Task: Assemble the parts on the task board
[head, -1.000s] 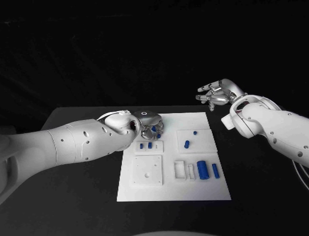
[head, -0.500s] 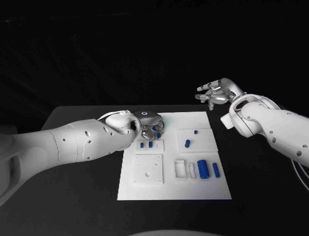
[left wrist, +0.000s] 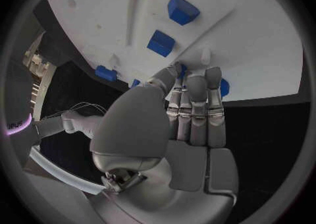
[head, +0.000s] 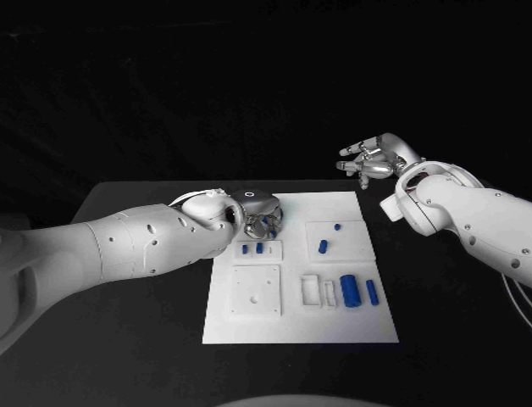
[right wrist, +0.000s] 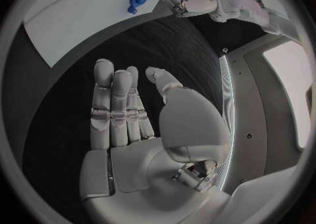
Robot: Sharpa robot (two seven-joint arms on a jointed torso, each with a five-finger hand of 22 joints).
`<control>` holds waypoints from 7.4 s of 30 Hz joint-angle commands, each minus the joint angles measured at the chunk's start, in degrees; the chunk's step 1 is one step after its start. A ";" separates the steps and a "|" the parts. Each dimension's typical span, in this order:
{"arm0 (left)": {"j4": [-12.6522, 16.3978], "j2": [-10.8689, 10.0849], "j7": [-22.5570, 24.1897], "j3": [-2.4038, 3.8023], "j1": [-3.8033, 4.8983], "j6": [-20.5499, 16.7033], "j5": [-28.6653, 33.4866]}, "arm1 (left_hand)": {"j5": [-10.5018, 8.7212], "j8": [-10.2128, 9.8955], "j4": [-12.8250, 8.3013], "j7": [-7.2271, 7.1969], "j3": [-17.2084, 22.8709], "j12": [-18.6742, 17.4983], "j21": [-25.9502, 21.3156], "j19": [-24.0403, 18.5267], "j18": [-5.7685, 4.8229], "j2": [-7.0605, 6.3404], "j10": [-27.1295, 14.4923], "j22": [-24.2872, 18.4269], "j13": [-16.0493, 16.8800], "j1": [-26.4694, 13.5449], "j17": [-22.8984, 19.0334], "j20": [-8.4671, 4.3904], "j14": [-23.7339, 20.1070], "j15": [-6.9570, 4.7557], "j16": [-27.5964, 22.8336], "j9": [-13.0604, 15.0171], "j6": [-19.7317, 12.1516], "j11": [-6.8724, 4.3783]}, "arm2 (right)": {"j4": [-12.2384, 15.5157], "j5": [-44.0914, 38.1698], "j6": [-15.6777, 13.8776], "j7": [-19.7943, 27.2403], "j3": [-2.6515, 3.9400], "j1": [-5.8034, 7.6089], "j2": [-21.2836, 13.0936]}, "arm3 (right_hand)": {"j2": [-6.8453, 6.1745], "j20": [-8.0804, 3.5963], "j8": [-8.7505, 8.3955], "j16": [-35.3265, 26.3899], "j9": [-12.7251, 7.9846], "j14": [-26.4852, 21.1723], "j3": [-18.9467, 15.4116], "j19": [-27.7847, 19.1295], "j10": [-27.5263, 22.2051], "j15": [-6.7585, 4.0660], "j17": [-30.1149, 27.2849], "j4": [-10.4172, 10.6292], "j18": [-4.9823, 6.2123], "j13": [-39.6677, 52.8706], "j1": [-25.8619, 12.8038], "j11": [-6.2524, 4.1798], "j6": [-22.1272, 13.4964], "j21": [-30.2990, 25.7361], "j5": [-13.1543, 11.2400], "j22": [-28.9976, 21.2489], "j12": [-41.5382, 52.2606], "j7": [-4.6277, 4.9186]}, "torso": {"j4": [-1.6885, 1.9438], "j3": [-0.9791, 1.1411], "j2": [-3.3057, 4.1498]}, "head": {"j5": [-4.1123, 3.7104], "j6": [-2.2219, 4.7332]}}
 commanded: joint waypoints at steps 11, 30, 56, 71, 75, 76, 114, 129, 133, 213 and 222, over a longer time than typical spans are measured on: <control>0.23 -0.23 0.36 0.04 -0.08 -3.54 0.35 | 0.16 0.02 -2.65 -0.20 3.74 0.12 3.07 -0.21 0.62 0.96 1.65 1.24 0.22 -0.92 0.71 -0.70 1.77 -0.23 0.07 0.01 1.25 -0.29 | -0.19 0.09 0.30 0.49 0.02 -0.03 0.21 | -0.26 -0.10 0.11 -0.25 0.08 -0.13 0.21 2.01 0.01 -0.14 -0.11 -0.29 0.67 0.02 -0.27 0.04 0.36 -0.56 0.28 -0.18 -0.10 -0.06 | 0.03 -0.02 -0.01 | 0.06 0.26; 6.10 -5.99 0.89 2.01 -0.09 -5.48 4.29 | 0.16 0.02 -2.81 -0.20 3.40 0.10 3.33 -0.30 0.67 0.65 1.67 1.13 0.21 -1.01 0.82 -0.72 2.15 -0.29 -0.55 -0.01 1.31 -0.32 | -0.15 0.09 0.20 0.49 0.02 -0.18 -0.24 | -0.27 -0.10 0.12 -0.29 0.08 -0.17 0.28 1.99 -0.05 -0.13 -0.18 -0.41 0.67 0.04 -0.35 0.05 0.40 -0.74 0.33 -0.36 -0.06 -0.06 | 0.11 -0.02 -0.04 | 0.15 0.60; 8.83 -11.09 -0.34 3.03 -0.06 -0.73 5.25 | 0.00 0.00 -2.71 -0.11 2.98 0.06 2.98 -0.73 0.68 0.69 1.18 1.16 0.19 -0.43 0.57 -0.64 2.32 -0.21 -2.12 -0.04 1.12 -0.15 | -0.23 0.09 0.19 0.47 0.02 -0.39 -0.64 | -0.27 -0.09 0.12 -0.31 0.08 -0.20 0.28 1.97 -0.10 -0.12 -0.20 -0.41 0.68 0.03 -0.37 0.06 0.41 -0.89 0.34 -0.41 -0.09 -0.06 | -0.05 -0.03 -0.02 | 0.73 0.09; 6.00 -9.02 -0.10 2.82 -0.24 0.45 5.17 | 0.12 0.00 -2.51 -0.08 2.91 0.06 3.06 -0.84 0.67 0.79 1.06 1.18 0.19 -0.34 0.76 -0.62 2.27 -0.18 -2.24 -0.05 0.99 -0.11 | -0.25 0.09 0.18 0.57 0.02 -0.42 -0.34 | -0.20 -0.08 0.12 -0.31 0.09 -0.24 0.29 1.97 -0.01 -0.12 -0.27 -0.51 0.69 -0.03 -0.41 0.04 0.43 -0.94 0.35 -0.58 -0.06 -0.06 | -0.09 -0.01 -0.01 | 0.96 0.02; 5.46 -8.78 -0.13 2.80 -0.29 0.79 5.13 | 0.08 0.01 -2.53 -0.07 2.96 0.07 3.14 -0.88 0.68 0.77 1.02 1.20 0.20 -0.33 0.83 -0.61 2.25 -0.17 -2.26 -0.04 0.95 -0.10 | -0.25 0.09 0.18 0.59 0.02 -0.43 -0.29 | -0.20 -0.08 0.12 -0.31 0.09 -0.24 0.29 1.97 -0.01 -0.12 -0.27 -0.51 0.69 -0.03 -0.41 0.04 0.43 -0.94 0.35 -0.58 -0.06 -0.06 | -0.02 -0.01 0.01 | 0.94 -0.08; 5.41 -8.76 -0.14 2.80 -0.29 0.84 5.13 | 0.08 0.01 -2.53 -0.07 2.96 0.07 3.14 -0.88 0.68 0.77 1.02 1.20 0.20 -0.33 0.83 -0.61 2.25 -0.17 -2.26 -0.04 0.95 -0.10 | -0.25 0.09 0.17 0.59 0.02 -0.43 -0.28 | -0.20 -0.08 0.12 -0.31 0.09 -0.24 0.29 1.97 -0.01 -0.12 -0.27 -0.51 0.69 -0.03 -0.41 0.04 0.43 -0.94 0.35 -0.58 -0.06 -0.06 | -0.02 -0.02 0.01 | 0.94 -0.08; 3.67 -7.27 -0.15 2.52 -0.72 2.84 5.22 | 0.11 0.00 -2.53 -0.04 3.09 0.06 3.35 -1.01 0.70 0.86 0.94 1.18 0.19 -0.45 1.05 -0.58 2.21 -0.14 -2.39 -0.04 0.85 -0.07 | -0.32 0.09 0.17 0.61 0.02 -0.44 -0.12 | -0.20 -0.09 0.11 -0.32 0.08 -0.24 0.42 1.97 -0.02 -0.13 -0.37 -0.68 0.69 -0.06 -0.46 0.04 0.44 -1.04 0.37 -0.77 -0.04 -0.06 | -0.10 -0.01 0.02 | 1.09 -0.22; 3.47 -6.96 -0.43 2.15 -0.99 3.69 5.45 | -0.06 0.02 -2.53 -0.01 2.93 0.08 3.27 -1.09 0.66 0.93 0.85 1.14 0.20 -0.56 1.11 -0.56 2.11 -0.14 -2.52 -0.04 0.75 -0.06 | -0.43 0.09 0.28 0.63 0.02 -0.53 -0.11 | -0.20 -0.09 0.11 -0.32 0.08 -0.24 0.42 1.97 -0.02 -0.13 -0.37 -0.68 0.69 -0.06 -0.46 0.04 0.44 -1.04 0.37 -0.77 -0.04 -0.06 | -0.02 -0.05 -0.01 | 0.93 -0.37; 3.46 -7.02 -0.88 2.14 -1.00 4.10 5.45 | -0.13 0.00 -2.74 0.04 2.77 0.08 3.24 -1.18 0.64 0.79 0.67 1.16 0.20 -0.42 1.11 -0.56 1.93 -0.11 -2.63 -0.07 0.57 0.00 | -0.44 0.09 0.27 0.64 0.02 -0.55 -0.15 | -0.17 -0.09 0.11 -0.30 0.08 -0.23 0.43 1.97 -0.07 -0.12 -0.38 -0.71 0.69 -0.10 -0.52 0.05 0.43 -0.99 0.37 -0.81 -0.09 -0.06 | -0.02 -0.04 0.00 | 0.93 -0.47; 9.29 -15.23 12.43 8.26 -0.85 -4.48 65.32 | -5.38 -0.03 1.90 2.58 -12.25 0.09 -21.79 -11.89 -1.76 0.49 -12.08 -59.54 0.04 -1.43 -19.85 10.10 -10.27 10.22 -62.10 -0.45 -10.27 5.71 | 9.58 -41.60 10.19 -9.82 -0.93 -7.23 -4.45 | -2.42 1.11 0.15 -0.46 0.31 2.20 12.06 2.23 1.55 1.19 -0.24 -6.91 2.37 -20.90 1.13 2.72 7.02 5.20 -23.02 -2.36 -20.99 -0.66 | 0.03 -0.10 0.01 | -2.14 1.28; 9.44 -15.26 12.65 8.26 -0.85 -4.51 65.90 | -5.41 -0.04 1.67 2.93 -12.46 0.08 -21.56 -10.61 -1.41 0.44 -12.57 -64.66 0.04 -1.37 -19.89 10.29 -10.94 10.44 -62.10 -0.44 -10.35 6.03 | 8.70 -42.64 9.83 -9.86 -1.77 -7.54 -3.24 | -2.75 1.02 0.16 -0.38 0.32 2.25 13.49 2.28 1.87 1.07 -0.29 -6.18 2.29 -20.89 1.22 2.56 7.34 5.93 -23.17 -2.57 -20.96 -0.79 | -0.01 -0.03 0.03 | -1.87 1.07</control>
